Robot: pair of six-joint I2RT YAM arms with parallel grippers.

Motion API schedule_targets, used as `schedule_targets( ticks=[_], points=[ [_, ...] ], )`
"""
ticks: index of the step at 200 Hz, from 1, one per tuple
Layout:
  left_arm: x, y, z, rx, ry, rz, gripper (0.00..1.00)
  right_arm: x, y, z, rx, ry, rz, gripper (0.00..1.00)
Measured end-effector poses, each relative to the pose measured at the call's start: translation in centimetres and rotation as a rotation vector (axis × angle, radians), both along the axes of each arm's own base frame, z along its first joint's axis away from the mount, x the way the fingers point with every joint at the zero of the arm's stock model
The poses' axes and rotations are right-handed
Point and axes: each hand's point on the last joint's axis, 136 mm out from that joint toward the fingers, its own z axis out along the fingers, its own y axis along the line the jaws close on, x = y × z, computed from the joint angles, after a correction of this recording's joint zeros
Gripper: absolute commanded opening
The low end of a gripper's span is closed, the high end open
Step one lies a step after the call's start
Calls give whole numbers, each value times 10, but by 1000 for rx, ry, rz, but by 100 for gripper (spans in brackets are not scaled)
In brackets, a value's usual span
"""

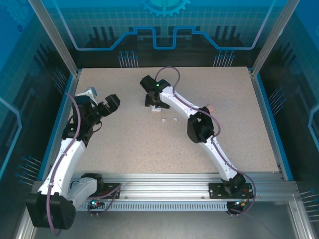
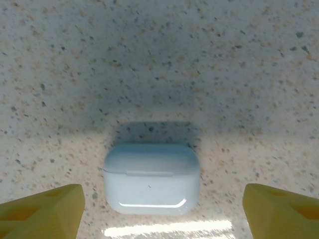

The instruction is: Insert wireless bluetooth earbuds into charging case

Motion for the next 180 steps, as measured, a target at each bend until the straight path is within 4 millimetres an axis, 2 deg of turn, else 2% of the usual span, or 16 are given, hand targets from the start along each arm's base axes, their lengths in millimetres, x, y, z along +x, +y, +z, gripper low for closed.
schedule_targets(
  ticks=[30, 82, 147, 180],
  points=[
    [1, -1, 0, -3, -3, -6, 99, 12, 10, -8, 23, -26, -1, 84],
    [4, -2, 1, -11, -7, -7, 99, 10, 7, -33, -5, 2, -16, 82],
    [4, -2, -3, -24, -2, -5, 99, 11, 4, -37, -19, 5, -21, 73],
    [4, -2, -6, -27, 7, -4, 99, 10, 4, -38, -23, 8, -19, 73]
  ],
)
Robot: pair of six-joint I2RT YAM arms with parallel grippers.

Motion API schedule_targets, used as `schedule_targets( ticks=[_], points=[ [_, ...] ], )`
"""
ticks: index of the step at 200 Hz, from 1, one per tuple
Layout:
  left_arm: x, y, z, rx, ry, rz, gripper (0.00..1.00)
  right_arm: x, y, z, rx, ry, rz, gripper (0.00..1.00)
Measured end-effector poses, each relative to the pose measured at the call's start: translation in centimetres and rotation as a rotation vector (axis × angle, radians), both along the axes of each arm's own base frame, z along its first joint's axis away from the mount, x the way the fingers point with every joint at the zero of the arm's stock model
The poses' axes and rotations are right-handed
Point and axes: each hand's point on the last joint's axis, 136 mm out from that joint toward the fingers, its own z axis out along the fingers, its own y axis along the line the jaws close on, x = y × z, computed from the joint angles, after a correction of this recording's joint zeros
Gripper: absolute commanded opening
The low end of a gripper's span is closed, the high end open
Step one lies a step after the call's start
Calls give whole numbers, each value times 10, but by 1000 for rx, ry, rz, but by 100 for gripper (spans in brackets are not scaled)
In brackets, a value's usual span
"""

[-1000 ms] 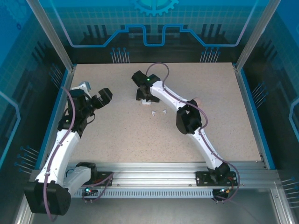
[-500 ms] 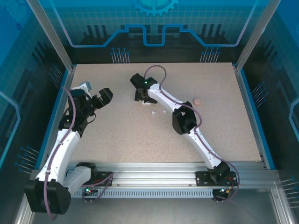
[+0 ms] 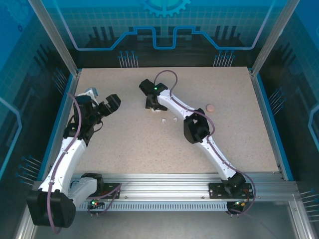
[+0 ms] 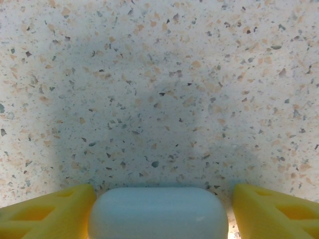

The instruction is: Insert wireless bluetooth earbuds into charging case

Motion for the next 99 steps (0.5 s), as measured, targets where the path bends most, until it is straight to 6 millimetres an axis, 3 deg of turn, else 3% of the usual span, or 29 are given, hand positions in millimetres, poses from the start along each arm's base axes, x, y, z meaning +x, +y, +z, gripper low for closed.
schedule_targets(
  ticks=[34, 99],
  points=[
    [1, 0, -2, -3, 6, 1, 99, -1, -1, -1, -7, 4, 6, 69],
    [3, -2, -6, -28, 11, 3, 99, -1, -2, 0, -16, 7, 26, 54]
  ],
)
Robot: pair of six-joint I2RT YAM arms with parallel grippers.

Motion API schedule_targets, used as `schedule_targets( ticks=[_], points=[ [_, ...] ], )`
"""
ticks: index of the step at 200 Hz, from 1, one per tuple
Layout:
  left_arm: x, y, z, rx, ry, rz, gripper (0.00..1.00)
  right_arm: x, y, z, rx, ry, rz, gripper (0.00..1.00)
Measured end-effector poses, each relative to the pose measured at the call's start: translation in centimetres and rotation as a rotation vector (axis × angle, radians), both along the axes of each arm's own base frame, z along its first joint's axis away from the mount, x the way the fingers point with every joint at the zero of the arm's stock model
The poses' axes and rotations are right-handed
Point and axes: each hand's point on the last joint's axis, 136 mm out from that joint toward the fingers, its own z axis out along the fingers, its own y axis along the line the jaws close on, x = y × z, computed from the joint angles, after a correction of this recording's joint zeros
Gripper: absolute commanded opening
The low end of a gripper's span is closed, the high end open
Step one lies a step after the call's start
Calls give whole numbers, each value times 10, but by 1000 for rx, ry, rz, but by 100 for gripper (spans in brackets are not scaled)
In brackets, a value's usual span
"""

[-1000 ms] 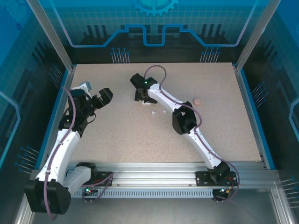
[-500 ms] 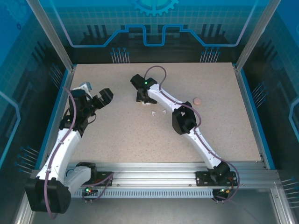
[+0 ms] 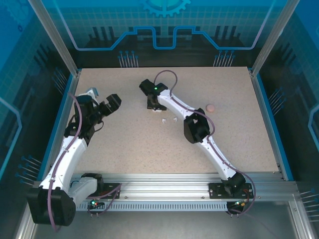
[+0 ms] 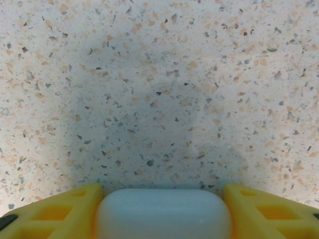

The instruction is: Insert wireless bluetooth earbuds into charging case

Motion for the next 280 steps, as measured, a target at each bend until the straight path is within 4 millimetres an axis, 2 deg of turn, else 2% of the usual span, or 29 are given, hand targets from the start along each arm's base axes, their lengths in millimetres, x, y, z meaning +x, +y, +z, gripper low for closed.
schedule_targets(
  ticks=[102, 133, 173, 211, 234, 253, 280],
  points=[
    [3, -2, -7, -28, 2, -2, 99, -8, 4, 10, 59, 45, 33, 51],
    [2, -5, -12, -37, 10, -12, 99, -10, 4, 33, 80, 23, 39, 51],
    [1, -11, -19, -65, 7, -40, 99, -18, -4, 79, 109, -18, 40, 50],
    [0, -25, -24, -120, -13, -85, 99, -52, -33, 119, 102, -32, 34, 51],
    [-6, -48, -34, -148, -13, -146, 99, -80, -59, 134, 96, -36, 11, 51],
    [-12, -71, -39, -174, -31, -208, 99, -106, -81, 133, 90, -24, -24, 51],
    [-25, -102, -53, -217, -49, -278, 99, -145, -113, 110, 72, 31, -104, 51]
  ],
)
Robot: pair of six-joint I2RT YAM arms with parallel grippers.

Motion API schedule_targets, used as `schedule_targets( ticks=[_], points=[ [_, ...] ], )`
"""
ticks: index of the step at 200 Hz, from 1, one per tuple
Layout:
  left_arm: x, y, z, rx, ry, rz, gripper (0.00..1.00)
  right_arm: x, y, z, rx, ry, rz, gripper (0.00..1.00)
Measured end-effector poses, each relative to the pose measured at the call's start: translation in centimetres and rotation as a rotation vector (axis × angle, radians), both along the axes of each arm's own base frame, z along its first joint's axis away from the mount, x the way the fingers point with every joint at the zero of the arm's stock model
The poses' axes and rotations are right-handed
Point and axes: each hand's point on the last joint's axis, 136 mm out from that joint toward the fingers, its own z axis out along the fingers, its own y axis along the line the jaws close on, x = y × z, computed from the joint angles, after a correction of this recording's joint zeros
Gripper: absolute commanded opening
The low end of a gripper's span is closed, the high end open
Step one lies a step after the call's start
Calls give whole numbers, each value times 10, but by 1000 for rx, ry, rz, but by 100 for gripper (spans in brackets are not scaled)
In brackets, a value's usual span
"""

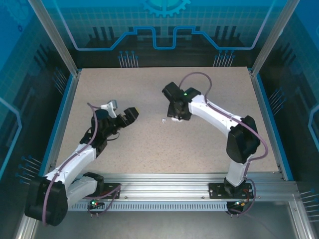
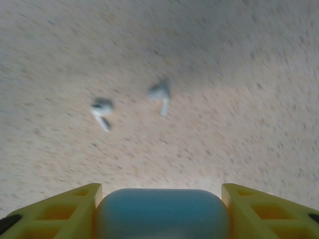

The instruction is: Insert wireless bluetooth earbuds into charging case

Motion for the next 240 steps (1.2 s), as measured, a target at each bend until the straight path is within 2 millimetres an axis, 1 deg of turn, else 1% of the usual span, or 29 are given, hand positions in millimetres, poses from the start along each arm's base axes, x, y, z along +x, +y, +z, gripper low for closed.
schedule_targets(
  ticks=[25, 40, 65, 90, 123, 154, 178, 220, 240],
  points=[
    [-10, -21, -15, -36, 5, -37, 99, -33, -24, -31, -15, 71, -97, 51],
    [-13, -31, -24, -52, 15, -45, 99, -48, -33, -46, -19, 106, -158, 51],
    [-19, -43, -35, -77, 25, -53, 99, -61, -39, -63, -8, 140, -255, 51],
    [-22, -57, -43, -85, 34, -79, 99, -65, -40, -69, 14, 146, -340, 51],
    [-29, -76, -48, -111, 15, -134, 99, -64, -39, -68, 45, 139, -421, 51],
    [-32, -86, -53, -126, -4, -162, 99, -61, -35, -64, 71, 133, -457, 51],
    [-30, -92, -51, -146, -26, -190, 99, -52, -22, -50, 119, 108, -461, 51],
    [-31, -102, -62, -175, -5, -234, 99, -41, 10, -20, 209, 65, -431, 51],
    [-31, -105, -62, -188, -9, -248, 99, -34, 21, -9, 233, 52, -424, 51]
  ],
)
